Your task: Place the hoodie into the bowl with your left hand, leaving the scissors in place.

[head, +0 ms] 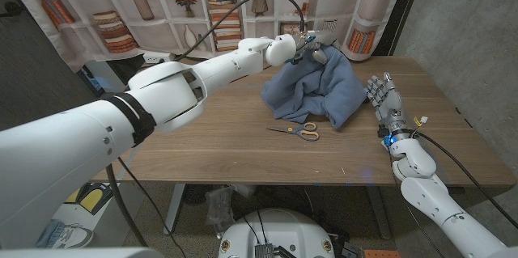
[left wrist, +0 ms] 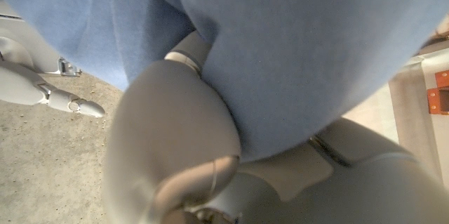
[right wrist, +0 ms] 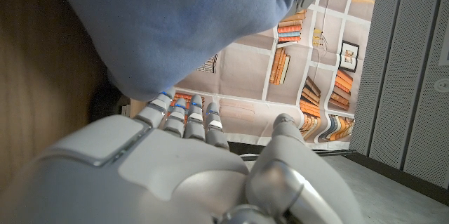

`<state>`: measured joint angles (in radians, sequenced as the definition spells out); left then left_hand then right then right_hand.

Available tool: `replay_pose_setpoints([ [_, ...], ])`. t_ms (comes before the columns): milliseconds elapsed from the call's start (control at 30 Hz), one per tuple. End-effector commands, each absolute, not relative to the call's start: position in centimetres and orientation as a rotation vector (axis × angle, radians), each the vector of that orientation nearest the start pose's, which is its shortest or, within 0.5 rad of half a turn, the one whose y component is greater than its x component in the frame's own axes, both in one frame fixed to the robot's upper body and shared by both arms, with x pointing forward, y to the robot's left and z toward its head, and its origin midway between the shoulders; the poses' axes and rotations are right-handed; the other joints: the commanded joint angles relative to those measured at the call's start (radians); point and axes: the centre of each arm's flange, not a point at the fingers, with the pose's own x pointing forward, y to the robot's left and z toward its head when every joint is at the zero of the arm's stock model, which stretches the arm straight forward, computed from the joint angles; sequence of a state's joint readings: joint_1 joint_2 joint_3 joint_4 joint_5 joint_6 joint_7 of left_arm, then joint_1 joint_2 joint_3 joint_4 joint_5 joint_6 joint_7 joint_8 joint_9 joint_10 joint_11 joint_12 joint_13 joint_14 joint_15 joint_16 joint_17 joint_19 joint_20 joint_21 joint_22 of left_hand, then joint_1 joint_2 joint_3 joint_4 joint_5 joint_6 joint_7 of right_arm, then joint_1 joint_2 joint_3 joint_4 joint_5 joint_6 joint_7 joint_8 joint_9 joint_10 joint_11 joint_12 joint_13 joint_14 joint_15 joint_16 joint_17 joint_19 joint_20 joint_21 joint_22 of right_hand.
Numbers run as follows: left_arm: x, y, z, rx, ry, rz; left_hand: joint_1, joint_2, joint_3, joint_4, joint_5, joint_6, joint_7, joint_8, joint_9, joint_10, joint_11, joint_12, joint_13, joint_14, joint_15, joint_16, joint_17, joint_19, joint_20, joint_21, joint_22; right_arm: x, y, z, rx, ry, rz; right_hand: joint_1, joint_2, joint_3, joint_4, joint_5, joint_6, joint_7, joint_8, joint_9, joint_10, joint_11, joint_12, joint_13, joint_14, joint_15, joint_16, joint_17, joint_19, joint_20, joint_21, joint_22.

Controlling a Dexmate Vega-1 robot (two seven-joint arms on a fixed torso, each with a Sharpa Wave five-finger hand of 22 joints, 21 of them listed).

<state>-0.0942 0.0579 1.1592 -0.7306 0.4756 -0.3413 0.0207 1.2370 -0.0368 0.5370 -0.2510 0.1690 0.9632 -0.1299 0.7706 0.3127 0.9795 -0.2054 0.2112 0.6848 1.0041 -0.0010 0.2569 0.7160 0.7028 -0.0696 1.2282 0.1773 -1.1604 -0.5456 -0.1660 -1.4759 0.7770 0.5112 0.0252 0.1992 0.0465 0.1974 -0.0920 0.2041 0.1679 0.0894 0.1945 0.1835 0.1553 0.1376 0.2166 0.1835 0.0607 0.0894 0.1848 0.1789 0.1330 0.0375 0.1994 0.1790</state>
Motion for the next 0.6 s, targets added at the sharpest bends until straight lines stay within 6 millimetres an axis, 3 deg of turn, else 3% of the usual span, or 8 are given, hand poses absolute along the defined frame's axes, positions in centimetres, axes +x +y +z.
replay_pose_setpoints([
  [33,64.3,-8.5,17.1,1.601,-1.056,-0.45,0.005,0.008,0.12,0.117,0.006,0.008,0.001,0.005,0.005,0.003,-0.008,0.001,-0.002,0.151,-0.225,-0.004,0.005,-0.007,-0.097,0.002,-0.001,57.5,-36.3,-8.0,0.228,-0.741,0.089,0.007,0.004,0.003,-0.006,-0.003,0.009,0.002,0.0,0.004,0.007,-0.002,0.0,0.005,0.007,0.005,0.001,0.003,0.008,0.003,0.001,0.005],
  [600,64.7,-8.9,15.1,1.579,-1.021,-0.493,0.003,0.011,0.12,0.12,0.004,0.007,0.002,0.012,0.007,0.003,-0.008,0.0,-0.006,0.145,-0.225,-0.008,0.009,-0.014,-0.093,0.0,-0.001,57.6,-36.3,-8.1,0.231,-0.738,0.092,0.008,0.004,0.003,-0.007,-0.003,0.009,0.0,0.0,0.004,0.008,-0.002,0.0,0.005,0.007,0.005,0.001,0.003,0.008,0.004,0.001,0.005],
])
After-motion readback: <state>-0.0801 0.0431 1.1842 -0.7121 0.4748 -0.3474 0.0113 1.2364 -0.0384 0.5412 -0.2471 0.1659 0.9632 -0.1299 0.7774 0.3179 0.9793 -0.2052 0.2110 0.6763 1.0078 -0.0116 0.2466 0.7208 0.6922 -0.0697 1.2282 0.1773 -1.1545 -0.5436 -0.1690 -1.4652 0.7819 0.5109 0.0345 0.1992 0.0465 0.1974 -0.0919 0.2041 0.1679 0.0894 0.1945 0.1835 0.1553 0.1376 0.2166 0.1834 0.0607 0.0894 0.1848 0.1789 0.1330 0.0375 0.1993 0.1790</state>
